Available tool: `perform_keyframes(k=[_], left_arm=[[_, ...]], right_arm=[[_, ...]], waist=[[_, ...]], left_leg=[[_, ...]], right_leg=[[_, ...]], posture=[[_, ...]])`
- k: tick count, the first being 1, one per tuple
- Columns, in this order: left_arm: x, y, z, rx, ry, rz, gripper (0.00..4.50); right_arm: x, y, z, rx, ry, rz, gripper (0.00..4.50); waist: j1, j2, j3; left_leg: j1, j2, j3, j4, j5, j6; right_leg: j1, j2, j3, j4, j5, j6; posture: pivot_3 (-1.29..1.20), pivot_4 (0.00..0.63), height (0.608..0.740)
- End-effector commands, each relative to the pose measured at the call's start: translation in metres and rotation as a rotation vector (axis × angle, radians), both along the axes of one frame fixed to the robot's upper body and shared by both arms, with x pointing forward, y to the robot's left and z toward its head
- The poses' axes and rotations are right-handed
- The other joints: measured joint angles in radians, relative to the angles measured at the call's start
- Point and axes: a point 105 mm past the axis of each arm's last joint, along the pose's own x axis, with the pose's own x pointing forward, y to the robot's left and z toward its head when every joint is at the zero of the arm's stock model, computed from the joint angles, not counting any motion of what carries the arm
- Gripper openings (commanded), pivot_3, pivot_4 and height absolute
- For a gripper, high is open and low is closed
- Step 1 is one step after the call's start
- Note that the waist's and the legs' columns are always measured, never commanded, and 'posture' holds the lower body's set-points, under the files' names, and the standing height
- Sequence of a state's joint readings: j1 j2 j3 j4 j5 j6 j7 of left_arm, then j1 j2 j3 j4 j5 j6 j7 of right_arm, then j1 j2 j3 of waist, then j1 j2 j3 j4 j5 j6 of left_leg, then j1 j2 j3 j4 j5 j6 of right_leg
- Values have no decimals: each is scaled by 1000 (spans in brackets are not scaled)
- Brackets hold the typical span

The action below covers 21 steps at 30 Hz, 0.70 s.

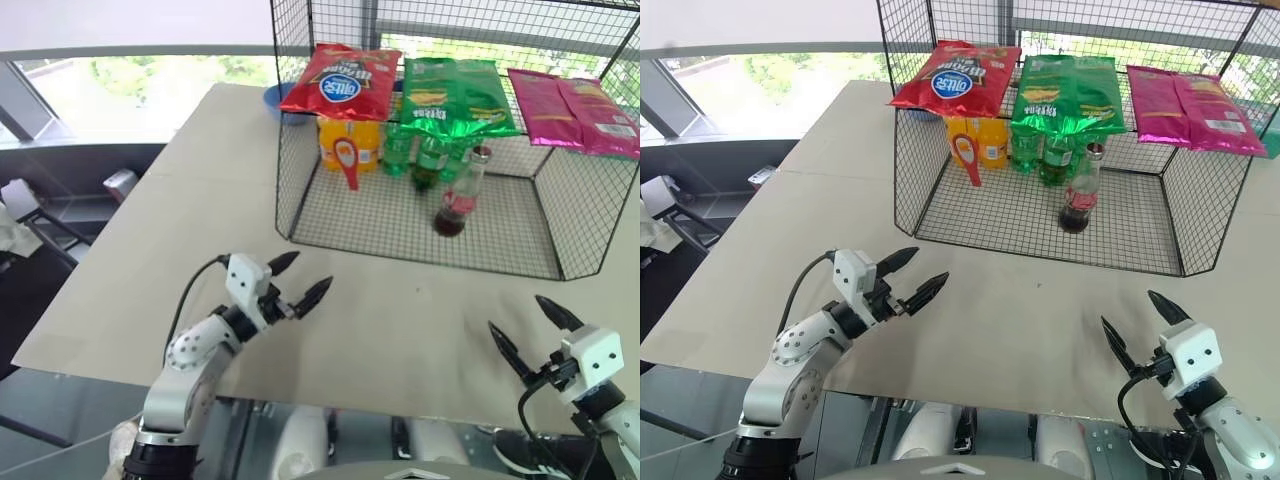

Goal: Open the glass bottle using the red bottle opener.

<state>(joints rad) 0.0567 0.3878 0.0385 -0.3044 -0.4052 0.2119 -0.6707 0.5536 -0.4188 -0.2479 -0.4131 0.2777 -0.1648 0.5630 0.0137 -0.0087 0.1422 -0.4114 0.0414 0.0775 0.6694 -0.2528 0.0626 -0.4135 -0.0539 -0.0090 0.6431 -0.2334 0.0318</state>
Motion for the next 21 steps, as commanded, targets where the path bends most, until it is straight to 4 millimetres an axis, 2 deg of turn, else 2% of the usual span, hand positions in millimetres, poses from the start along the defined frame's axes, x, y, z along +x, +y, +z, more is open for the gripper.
perform_keyframes(k=[1, 4, 10, 14, 17, 21], left_arm=[[3, -8, 26, -41, -70, -13, 4414], [11, -17, 49, -103, -101, -19, 4414], [26, -27, 67, -115, -111, -28, 4414], [62, -34, 81, -116, -113, 61, 4414], [82, -40, 87, -134, -105, 88, 4414], [109, -51, 91, -85, -123, 85, 4414]], right_arm=[[2, 7, 15, 19, -69, 35, 4500], [6, 19, 30, 56, -126, 82, 4500], [12, 27, 43, 55, -174, 103, 4500], [7, 49, 72, 95, -273, 212, 4500], [4, 56, 80, 117, -291, 247, 4500], [3, 59, 81, 112, -291, 250, 4500]], waist=[[0, 0, 0], [2, 0, 0], [1, 0, 0], [7, 0, 0], [2, -1, 0], [1, -2, 0]], left_leg=[[0, 0, 0, 0, 0, 0], [-1, 0, -2, 1, 0, 0], [-1, -1, -1, 1, 0, 0], [-2, -2, -3, 1, 0, 0], [0, -3, -3, 2, 0, 1], [-1, -4, -4, 2, 0, 0]], right_leg=[[0, 0, 0, 0, 0, 0], [0, 0, -2, 0, 0, 0], [0, 4, 0, 0, 0, 0], [1, 5, -1, 0, 0, 1], [3, 6, -1, 0, 0, 1], [3, 6, -1, 0, 2, 5]], posture=[[0, 150, 740], [0, 150, 740], [0, 150, 740], [0, 150, 740], [0, 150, 740], [0, 150, 740]])
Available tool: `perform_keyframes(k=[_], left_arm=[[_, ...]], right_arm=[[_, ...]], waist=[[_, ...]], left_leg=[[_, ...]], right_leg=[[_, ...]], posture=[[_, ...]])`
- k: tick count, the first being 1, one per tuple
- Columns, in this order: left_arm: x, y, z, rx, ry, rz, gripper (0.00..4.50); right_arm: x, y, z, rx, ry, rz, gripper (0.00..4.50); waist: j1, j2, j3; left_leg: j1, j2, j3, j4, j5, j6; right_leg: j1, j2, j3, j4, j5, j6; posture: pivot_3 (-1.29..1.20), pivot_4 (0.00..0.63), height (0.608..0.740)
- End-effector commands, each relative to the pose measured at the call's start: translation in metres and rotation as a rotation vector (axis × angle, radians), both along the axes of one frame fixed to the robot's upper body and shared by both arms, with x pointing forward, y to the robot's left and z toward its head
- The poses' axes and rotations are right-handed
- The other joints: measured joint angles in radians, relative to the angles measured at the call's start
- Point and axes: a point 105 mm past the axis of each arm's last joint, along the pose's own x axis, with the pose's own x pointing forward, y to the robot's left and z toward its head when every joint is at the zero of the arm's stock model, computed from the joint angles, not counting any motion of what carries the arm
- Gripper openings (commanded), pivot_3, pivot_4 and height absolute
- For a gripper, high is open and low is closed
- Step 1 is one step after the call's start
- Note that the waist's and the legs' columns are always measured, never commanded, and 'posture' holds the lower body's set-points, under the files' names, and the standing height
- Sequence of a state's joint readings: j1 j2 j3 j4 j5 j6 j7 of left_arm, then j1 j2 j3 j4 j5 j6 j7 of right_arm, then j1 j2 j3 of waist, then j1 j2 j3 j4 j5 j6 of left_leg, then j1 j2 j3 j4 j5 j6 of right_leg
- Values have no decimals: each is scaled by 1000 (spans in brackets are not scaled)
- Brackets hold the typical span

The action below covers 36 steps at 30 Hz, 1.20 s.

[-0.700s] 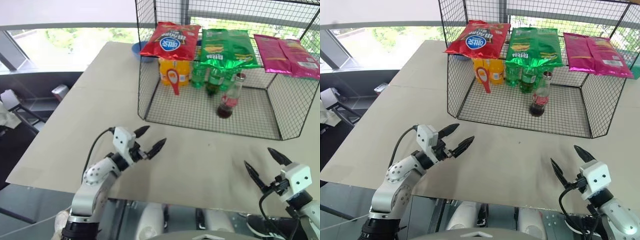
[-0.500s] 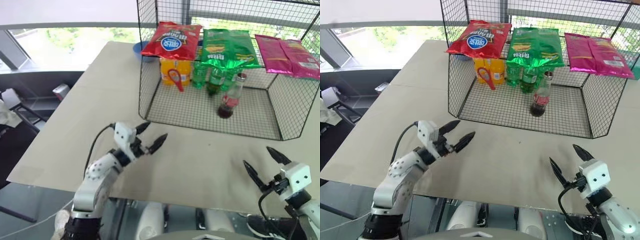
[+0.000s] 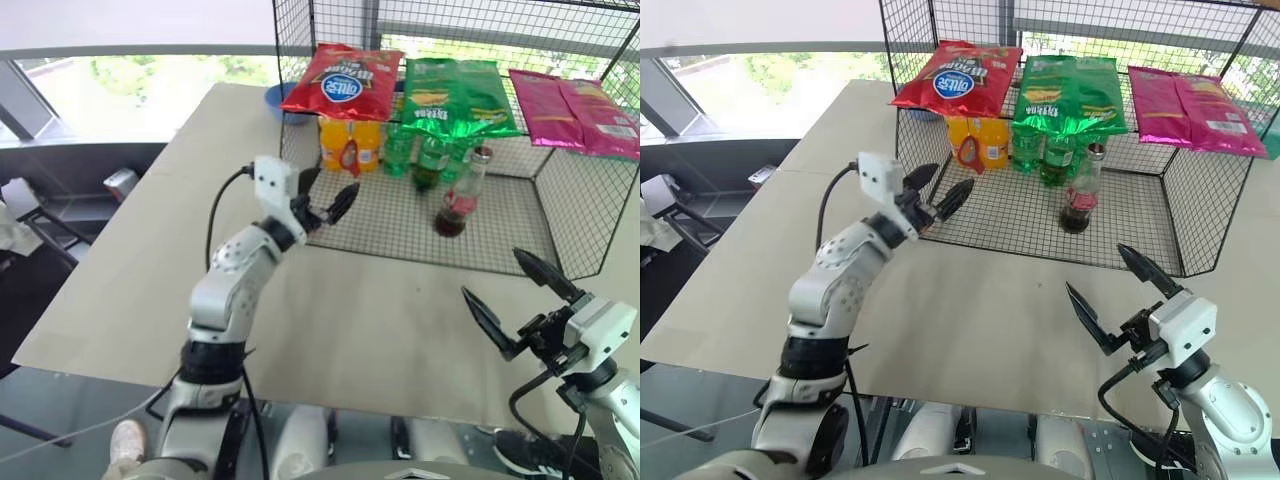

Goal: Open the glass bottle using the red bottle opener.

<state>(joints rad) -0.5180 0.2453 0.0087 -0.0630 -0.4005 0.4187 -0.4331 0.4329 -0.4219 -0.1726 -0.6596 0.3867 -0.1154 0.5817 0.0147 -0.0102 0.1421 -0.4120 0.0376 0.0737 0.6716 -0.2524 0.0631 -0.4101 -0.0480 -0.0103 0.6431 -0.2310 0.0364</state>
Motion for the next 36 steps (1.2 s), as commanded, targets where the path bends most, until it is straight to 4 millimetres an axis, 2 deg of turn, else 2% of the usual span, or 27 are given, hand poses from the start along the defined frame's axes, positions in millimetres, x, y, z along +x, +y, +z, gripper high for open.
perform_keyframes(k=[1, 3, 6, 7, 13, 14, 20, 27, 30, 32, 36], left_arm=[[21, -7, 7, 51, -42, 11, 4414], [32, -7, 10, 56, -47, 22, 4414], [40, -13, 13, 77, -79, -9, 3615], [41, -16, 15, 85, -95, -31, 3235], [40, -20, 19, 77, -135, -79, 205], [39, -19, 20, 75, -140, -82, 58], [24, -15, 27, 40, -175, -191, 58], [9, -9, 27, 48, -153, -344, 58], [1, -7, 34, -41, -103, -420, 58], [-11, -9, 38, -108, -50, -506, 58], [-49, -17, 37, -176, 68, -726, 58]], right_arm=[[-5, 4, 8, 1, -32, 11, 4500], [-6, 3, 6, 1, -30, 6, 4500], [-7, 1, 4, 1, -29, -13, 4500], [-8, -1, 3, 2, -30, -24, 4500], [-8, -3, -2, 0, -34, -55, 4500], [-8, -3, -3, 0, -34, -56, 4500], [-7, -3, -5, -3, -28, -63, 4500], [7, 0, -12, -45, 71, -55, 4500], [9, 7, -3, 18, 82, -2, 4500], [12, 14, 5, 47, 77, 31, 4500], [18, 37, 20, 88, 152, 142, 4500]], waist=[[0, 0, 0], [0, -1, 1], [0, -1, 1], [0, -1, 1], [0, -1, 1], [0, -1, 1], [-2, -1, 1], [0, -1, 1], [0, -1, 1], [-1, -1, 2], [-10, -1, 2]], left_leg=[[-1, 0, 0, 0, 0, 0], [-1, -1, 0, 0, 0, 0], [-1, -1, 0, 0, 0, 0], [-1, -1, 0, 0, 0, 0], [-1, 0, 0, 0, 0, 0], [-1, 0, 0, 0, 0, 0], [-1, 0, 0, 0, 0, 0], [-1, 1, 0, 0, 0, 0], [-1, 1, 0, 0, 0, 0], [-2, 1, 0, 0, 0, 0], [-2, 2, 0, 0, 0, 0]], right_leg=[[-1, 0, 0, 0, 0, 0], [-1, 1, 0, 0, 0, 0], [-1, 1, 0, 0, 0, 0], [-1, 1, 0, -1, 0, 0], [-1, 1, 0, -1, 0, 0], [-1, 1, 0, -1, 0, 0], [-1, 1, 0, 0, 0, 0], [-1, 1, 0, 0, 0, 0], [-1, 0, 0, 0, 0, 0], [-2, 0, 0, 0, 0, 0], [-2, 1, 1, 0, 0, 0]], posture=[[0, 150, 740], [0, 150, 740], [0, 150, 740], [0, 150, 740], [0, 150, 740], [0, 150, 740], [0, 150, 740], [0, 150, 740], [0, 150, 740], [0, 150, 740], [0, 150, 740]])
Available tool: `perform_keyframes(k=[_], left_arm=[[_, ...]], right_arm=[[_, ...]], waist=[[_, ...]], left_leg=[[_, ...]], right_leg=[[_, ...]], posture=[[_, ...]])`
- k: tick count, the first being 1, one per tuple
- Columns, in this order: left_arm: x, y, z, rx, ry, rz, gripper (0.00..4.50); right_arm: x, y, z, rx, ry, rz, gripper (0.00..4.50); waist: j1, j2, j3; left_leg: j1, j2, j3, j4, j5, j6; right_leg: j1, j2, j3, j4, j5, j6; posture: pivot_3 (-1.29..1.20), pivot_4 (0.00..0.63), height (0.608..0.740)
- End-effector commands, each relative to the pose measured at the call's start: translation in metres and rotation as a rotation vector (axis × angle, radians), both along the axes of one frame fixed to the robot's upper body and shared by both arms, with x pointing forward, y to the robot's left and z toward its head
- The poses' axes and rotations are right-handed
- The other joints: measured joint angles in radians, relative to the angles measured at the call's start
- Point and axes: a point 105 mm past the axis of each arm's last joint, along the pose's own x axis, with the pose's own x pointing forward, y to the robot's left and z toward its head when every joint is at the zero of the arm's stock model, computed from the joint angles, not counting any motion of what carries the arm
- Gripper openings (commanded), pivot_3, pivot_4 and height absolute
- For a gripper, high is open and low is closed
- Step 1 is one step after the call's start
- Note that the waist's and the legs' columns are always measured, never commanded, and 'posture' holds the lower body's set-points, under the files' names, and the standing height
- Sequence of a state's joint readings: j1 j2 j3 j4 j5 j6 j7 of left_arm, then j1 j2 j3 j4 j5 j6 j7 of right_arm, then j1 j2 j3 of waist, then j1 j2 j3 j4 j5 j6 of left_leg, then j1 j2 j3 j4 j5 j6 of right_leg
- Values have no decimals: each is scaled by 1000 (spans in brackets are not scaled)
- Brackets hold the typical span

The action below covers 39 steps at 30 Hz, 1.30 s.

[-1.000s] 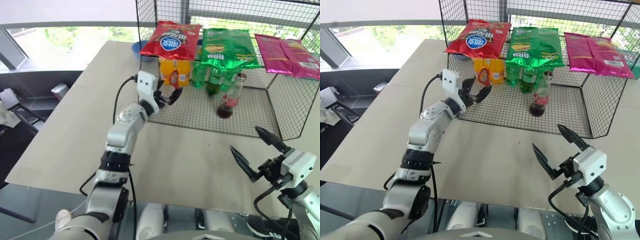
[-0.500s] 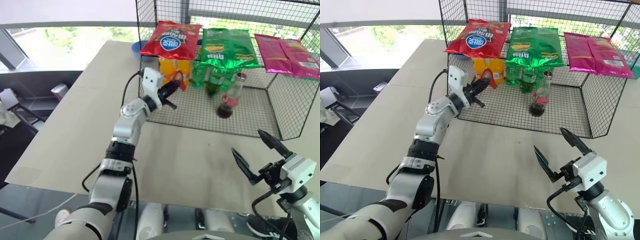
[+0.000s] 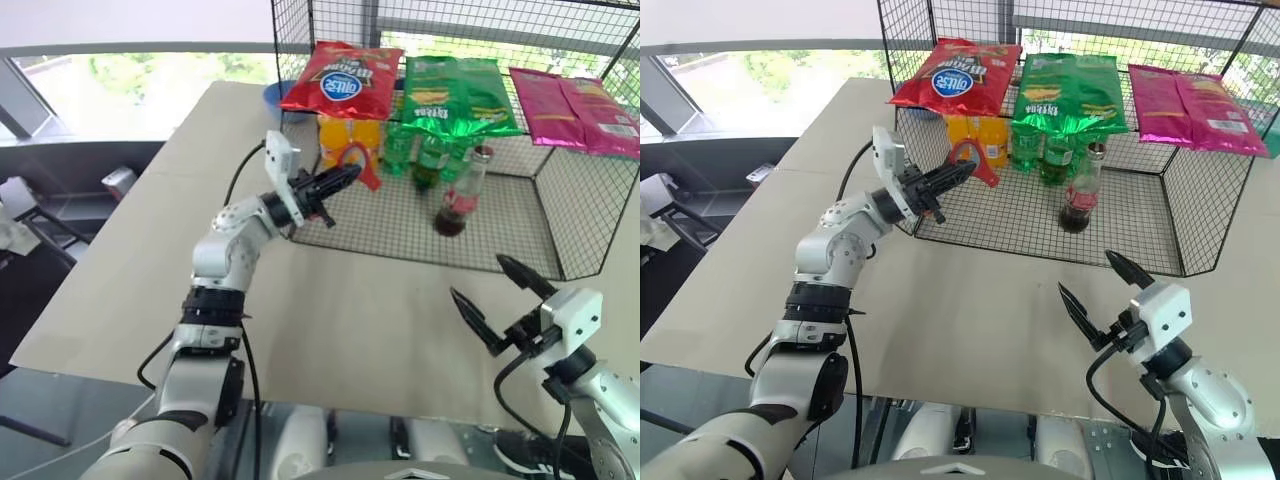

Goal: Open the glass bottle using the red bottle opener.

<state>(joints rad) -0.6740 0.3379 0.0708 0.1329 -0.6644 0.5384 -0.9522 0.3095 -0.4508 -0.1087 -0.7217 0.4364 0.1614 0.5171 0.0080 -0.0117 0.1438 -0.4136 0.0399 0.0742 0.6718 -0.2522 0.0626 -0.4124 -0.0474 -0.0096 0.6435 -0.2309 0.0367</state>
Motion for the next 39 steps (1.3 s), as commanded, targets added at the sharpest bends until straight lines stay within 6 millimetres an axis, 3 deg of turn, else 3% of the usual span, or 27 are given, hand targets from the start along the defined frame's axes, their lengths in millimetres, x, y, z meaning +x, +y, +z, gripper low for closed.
perform_keyframes(k=[1, 8, 15, 18, 24, 26, 33, 34, 36, 39], left_arm=[[-38, -8, 9, -29, 39, -202, 58], [-80, -23, 4, 24, -4, -390, 58], [-91, -21, 7, 62, -41, -435, 58], [-94, -21, 8, 69, -58, -445, 0], [-99, -23, 8, 90, -89, -472, 0], [-100, -23, 7, 102, -101, -483, 0], [-103, -21, 3, 128, -118, -539, 0], [-103, -21, 4, 125, -109, -544, 713], [-100, -20, 5, 115, -104, -528, 1410], [-90, -21, 3, 119, -99, -469, 2816]], right_arm=[[0, 25, 26, 106, 54, 173, 4500], [16, 51, 48, 178, 186, 455, 4500], [13, 59, 47, 158, 279, 573, 4500], [12, 61, 47, 157, 299, 591, 3614], [12, 60, 47, 156, 311, 602, 768], [11, 59, 48, 161, 313, 605, 81], [10, 61, 52, 163, 310, 601, 81], [9, 60, 52, 163, 307, 595, 0], [11, 55, 54, 183, 301, 559, 0], [15, 37, 52, 272, 301, 455, 0]], waist=[[-5, 0, 0], [1, -2, 1], [5, -2, 1], [5, -2, 1], [4, -2, 1], [4, -2, 1], [4, -2, 1], [4, -2, 1], [5, -2, 1], [10, -2, 1]], left_leg=[[0, 0, 0, 0, 0, 0], [1, 0, -2, 0, 0, 0], [-1, -1, -1, 0, 0, 0], [-1, -1, -1, 0, 0, 0], [-1, -1, -1, 0, 0, 0], [-1, -1, -1, 0, 0, 0], [-1, -1, -1, 0, 0, 0], [-1, -1, -1, 0, 0, 0], [-1, -1, -1, 0, 0, 0], [-1, -1, -1, 0, 0, 0]], right_leg=[[0, 0, 0, 0, 0, 0], [1, -1, -1, 2, 0, -1], [0, 0, -1, 0, 0, 0], [0, -1, 0, 0, 0, 0], [0, 0, -1, 0, 0, 0], [0, 0, -1, 0, 0, 0], [0, 0, -1, 0, 0, 0], [0, 0, -1, 0, 0, 0], [0, 0, -1, 0, 0, 0], [0, -1, -1, 0, 0, 0]], posture=[[0, 150, 740], [0, 150, 740], [0, 150, 740], [0, 150, 740], [0, 150, 740], [0, 150, 740], [0, 150, 740], [0, 150, 740], [0, 150, 740], [0, 150, 740]])
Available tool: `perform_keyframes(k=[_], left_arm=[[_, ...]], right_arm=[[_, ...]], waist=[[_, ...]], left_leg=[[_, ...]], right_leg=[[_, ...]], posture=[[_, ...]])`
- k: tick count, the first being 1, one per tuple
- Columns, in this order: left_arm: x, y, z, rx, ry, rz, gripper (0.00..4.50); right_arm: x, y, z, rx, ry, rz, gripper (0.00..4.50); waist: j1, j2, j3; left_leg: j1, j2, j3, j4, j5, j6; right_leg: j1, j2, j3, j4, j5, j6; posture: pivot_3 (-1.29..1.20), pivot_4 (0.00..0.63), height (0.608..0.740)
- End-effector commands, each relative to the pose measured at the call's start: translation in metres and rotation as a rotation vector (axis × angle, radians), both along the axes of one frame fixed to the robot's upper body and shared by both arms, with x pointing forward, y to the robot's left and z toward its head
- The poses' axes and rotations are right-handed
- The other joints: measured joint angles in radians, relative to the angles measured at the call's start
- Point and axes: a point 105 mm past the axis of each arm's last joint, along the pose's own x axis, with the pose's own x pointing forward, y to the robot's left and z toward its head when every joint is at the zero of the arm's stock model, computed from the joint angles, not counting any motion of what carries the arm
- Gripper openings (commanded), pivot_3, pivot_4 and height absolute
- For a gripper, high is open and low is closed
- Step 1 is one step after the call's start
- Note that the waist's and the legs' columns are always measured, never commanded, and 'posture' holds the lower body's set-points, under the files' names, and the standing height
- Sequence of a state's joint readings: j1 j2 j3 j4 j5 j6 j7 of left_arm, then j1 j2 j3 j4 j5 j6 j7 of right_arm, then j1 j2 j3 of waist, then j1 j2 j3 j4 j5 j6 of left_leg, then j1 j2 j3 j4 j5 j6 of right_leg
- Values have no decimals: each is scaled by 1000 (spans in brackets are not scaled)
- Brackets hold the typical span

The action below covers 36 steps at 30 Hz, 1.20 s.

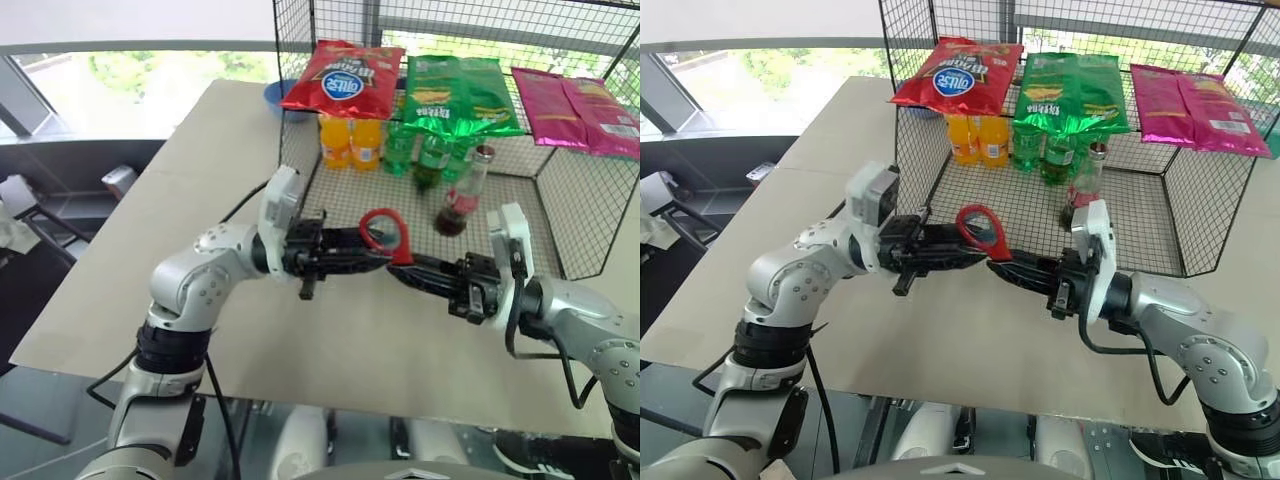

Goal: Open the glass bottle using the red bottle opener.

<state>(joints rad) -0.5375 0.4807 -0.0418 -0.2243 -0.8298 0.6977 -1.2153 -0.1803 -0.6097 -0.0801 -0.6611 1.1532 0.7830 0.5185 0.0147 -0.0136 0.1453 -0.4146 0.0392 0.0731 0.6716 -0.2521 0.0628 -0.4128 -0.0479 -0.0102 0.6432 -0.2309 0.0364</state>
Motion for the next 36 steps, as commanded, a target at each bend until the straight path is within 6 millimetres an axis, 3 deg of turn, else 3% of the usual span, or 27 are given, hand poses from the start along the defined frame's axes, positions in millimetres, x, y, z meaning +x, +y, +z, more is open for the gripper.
perform_keyframes(k=[1, 3, 4, 10, 18, 23, 36], left_arm=[[7, -4, 4, -10, -31, 48, 3360], [17, -9, 3, -24, -47, 108, 4339], [20, -10, 3, -29, -54, 128, 4433], [73, -39, -23, 99, -129, 431, 4433], [117, -89, -43, 157, -201, 496, 4433], [131, -119, -36, 151, -224, 519, 4433], [143, -154, -25, 164, -247, 597, 4433]], right_arm=[[5, -31, 10, 103, -13, -186, 0], [1, -46, 3, 117, 12, -279, 0], [0, -50, 0, 116, 18, -306, 0], [-16, -76, -13, 81, 25, -521, 0], [-32, -86, -17, 72, 10, -659, 0], [-36, -89, -15, 74, -7, -707, 0], [-41, -92, -17, 74, -15, -736, 0]], waist=[[3, 0, 0], [2, 0, 0], [2, 0, 0], [1, 0, 0], [0, -1, 0], [1, -3, 2], [0, -5, 3]], left_leg=[[0, 0, -1, 0, 0, 0], [-1, 0, 0, 0, 0, 0], [-1, 0, 0, 0, 0, 0], [0, -1, 0, -1, 0, 0], [0, -2, 0, 0, 0, 0], [-2, -2, 1, 0, -1, 1], [-2, -2, 0, -1, -1, 2]], right_leg=[[0, 0, 0, 0, 0, 0], [0, 0, 0, -1, 0, 0], [0, 0, 0, -1, 0, 0], [0, 0, 1, -1, 0, 1], [0, 1, 1, -1, 0, 1], [0, 1, 1, -3, 0, 2], [-1, 0, 0, -3, 0, 2]], posture=[[0, 150, 740], [0, 150, 740], [0, 150, 740], [0, 150, 740], [0, 150, 740], [0, 150, 740], [0, 150, 740]])
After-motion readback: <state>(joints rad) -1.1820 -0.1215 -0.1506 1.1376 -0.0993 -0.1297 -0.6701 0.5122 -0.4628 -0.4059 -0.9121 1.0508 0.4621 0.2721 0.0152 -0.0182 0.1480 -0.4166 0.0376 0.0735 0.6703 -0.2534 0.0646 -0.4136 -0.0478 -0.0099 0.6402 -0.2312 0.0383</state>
